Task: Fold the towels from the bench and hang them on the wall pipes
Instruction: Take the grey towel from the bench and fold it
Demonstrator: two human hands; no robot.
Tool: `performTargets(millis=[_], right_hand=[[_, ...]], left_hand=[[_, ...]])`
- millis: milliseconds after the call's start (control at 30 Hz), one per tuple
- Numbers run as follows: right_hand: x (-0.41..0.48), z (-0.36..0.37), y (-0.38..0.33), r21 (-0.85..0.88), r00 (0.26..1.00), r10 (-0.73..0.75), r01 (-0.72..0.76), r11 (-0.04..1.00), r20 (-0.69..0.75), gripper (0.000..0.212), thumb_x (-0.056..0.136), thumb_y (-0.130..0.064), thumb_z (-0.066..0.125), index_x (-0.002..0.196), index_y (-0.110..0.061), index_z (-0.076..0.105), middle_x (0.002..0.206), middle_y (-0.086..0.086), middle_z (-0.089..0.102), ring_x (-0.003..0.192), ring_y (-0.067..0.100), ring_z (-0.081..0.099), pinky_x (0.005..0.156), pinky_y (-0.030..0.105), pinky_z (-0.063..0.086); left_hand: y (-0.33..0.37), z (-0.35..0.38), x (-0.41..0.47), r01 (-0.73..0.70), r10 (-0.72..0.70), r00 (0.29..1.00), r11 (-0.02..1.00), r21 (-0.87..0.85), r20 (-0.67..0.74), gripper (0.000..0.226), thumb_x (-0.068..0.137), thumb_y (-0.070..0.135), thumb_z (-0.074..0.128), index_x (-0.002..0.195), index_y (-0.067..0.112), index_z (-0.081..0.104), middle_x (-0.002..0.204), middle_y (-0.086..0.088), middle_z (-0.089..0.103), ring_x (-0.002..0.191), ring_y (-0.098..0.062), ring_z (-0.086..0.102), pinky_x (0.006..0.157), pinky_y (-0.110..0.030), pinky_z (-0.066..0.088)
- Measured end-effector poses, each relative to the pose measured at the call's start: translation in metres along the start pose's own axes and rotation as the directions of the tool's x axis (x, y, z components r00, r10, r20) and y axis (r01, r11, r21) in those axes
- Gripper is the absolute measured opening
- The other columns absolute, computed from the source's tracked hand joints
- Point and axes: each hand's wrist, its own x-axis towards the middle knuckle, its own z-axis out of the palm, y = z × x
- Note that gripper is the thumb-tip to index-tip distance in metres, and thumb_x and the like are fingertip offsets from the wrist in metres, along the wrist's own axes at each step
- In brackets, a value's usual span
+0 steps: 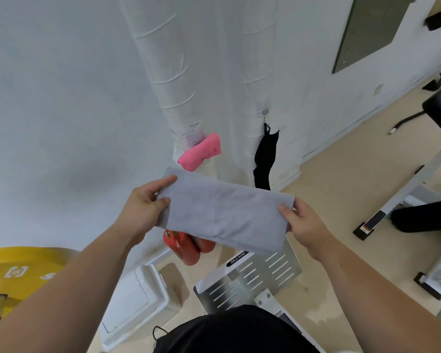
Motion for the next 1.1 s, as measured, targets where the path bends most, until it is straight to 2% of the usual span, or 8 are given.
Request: performTargets(millis=[200, 267, 333, 467, 600, 800, 967, 1100], right_hand=[[-0.004, 0.028, -0.015, -0.242, 0.984, -0.156, 0.131, 0.961, -0.087, 0.017, 0.096, -0.03, 0.061, 0.109, -0.022, 0.058, 0.098, 0.006, 0.071, 0.093, 0.028, 0.069, 0.086, 0.055, 0.054], [-0.008, 0.045, -0.023, -0.213, 0.987, -0.15, 0.134, 0.968, -0.058, 0.014, 0.096, -0.029, 0.063, 0.108, -0.027, 0.056, 0.096, 0.006, 0.072, 0.091, 0.027, 0.07, 0.085, 0.054, 0.056], [-0.013, 0.06, -0.03, -0.193, 0.987, -0.156, 0.145, 0.97, -0.044, 0.016, 0.096, -0.03, 0.064, 0.109, -0.03, 0.055, 0.095, 0.003, 0.073, 0.089, 0.024, 0.071, 0.083, 0.049, 0.057], [-0.024, 0.084, -0.041, -0.152, 0.983, -0.183, 0.184, 0.971, 0.022, 0.017, 0.099, -0.022, 0.059, 0.113, -0.029, 0.052, 0.093, 0.001, 0.075, 0.085, 0.019, 0.073, 0.08, 0.042, 0.058], [-0.032, 0.094, -0.045, -0.038, 0.985, -0.166, 0.168, 0.985, 0.053, 0.028, 0.103, -0.01, 0.05, 0.125, -0.027, 0.051, 0.104, 0.001, 0.076, 0.1, 0.016, 0.073, 0.094, 0.047, 0.058], [-0.035, 0.088, -0.058, 0.124, 0.968, -0.105, 0.078, 0.989, 0.228, 0.056, 0.1, 0.008, 0.031, 0.142, -0.026, 0.047, 0.097, 0.007, 0.07, 0.09, 0.017, 0.069, 0.085, 0.026, 0.058], [-0.021, 0.07, -0.056, -0.336, 0.926, -0.368, 0.374, 0.864, 0.084, 0.063, 0.087, -0.025, 0.072, 0.143, -0.039, 0.045, 0.121, -0.01, 0.056, 0.112, 0.003, 0.054, 0.099, 0.023, 0.043], [-0.018, 0.054, -0.078, -0.222, 0.886, -0.239, 0.346, 0.912, 0.397, 0.086, 0.087, -0.032, 0.078, 0.152, -0.053, 0.025, 0.139, -0.028, 0.051, 0.13, -0.011, 0.047, 0.114, 0.025, 0.039]], left_hand=[[-0.004, 0.039, -0.026, -0.093, 0.079, 0.992, 0.982, 0.163, 0.094, 0.069, 0.092, -0.009, 0.05, 0.133, 0.046, 0.059, 0.127, 0.019, 0.065, 0.109, 0.004, 0.064, 0.1, -0.026, 0.05], [-0.004, 0.056, -0.035, -0.131, 0.105, 0.985, 0.971, 0.202, 0.139, 0.069, 0.092, -0.007, 0.049, 0.135, 0.047, 0.057, 0.12, 0.025, 0.066, 0.098, 0.011, 0.065, 0.097, -0.026, 0.053], [-0.004, 0.072, -0.043, -0.139, 0.105, 0.981, 0.967, 0.215, 0.161, 0.067, 0.093, 0.003, 0.05, 0.128, 0.06, 0.056, 0.107, 0.026, 0.068, 0.085, -0.003, 0.064, 0.09, -0.037, 0.055], [0.006, 0.097, -0.057, -0.164, 0.151, 0.972, 0.985, 0.061, 0.179, 0.043, 0.1, 0.024, 0.061, 0.133, 0.051, 0.058, 0.123, 0.02, 0.071, 0.109, 0.002, 0.066, 0.101, -0.032, 0.053], [0.016, 0.103, -0.057, -0.179, 0.174, 0.972, 0.984, 0.02, 0.16, 0.055, 0.09, 0.031, 0.075, 0.142, 0.036, 0.057, 0.124, 0.017, 0.071, 0.113, 0.004, 0.066, 0.098, -0.022, 0.052], [0.018, 0.093, -0.05, -0.195, 0.181, 0.973, 0.977, 0.091, 0.141, 0.07, 0.083, -0.002, 0.071, 0.139, 0.038, 0.059, 0.116, 0.024, 0.072, 0.109, 0.004, 0.067, 0.092, -0.015, 0.052], [0.031, 0.073, -0.046, -0.173, 0.164, 0.96, 0.985, 0.022, 0.229, 0.078, 0.082, -0.018, 0.049, 0.135, 0.039, 0.061, 0.117, 0.013, 0.075, 0.11, -0.016, 0.071, 0.095, -0.042, 0.057], [0.057, 0.045, -0.039, -0.063, 0.099, 0.891, 0.994, -0.095, 0.444, 0.077, 0.086, -0.023, 0.055, 0.141, 0.031, 0.049, 0.112, -0.007, 0.077, 0.097, -0.028, 0.074, 0.084, -0.039, 0.06]])
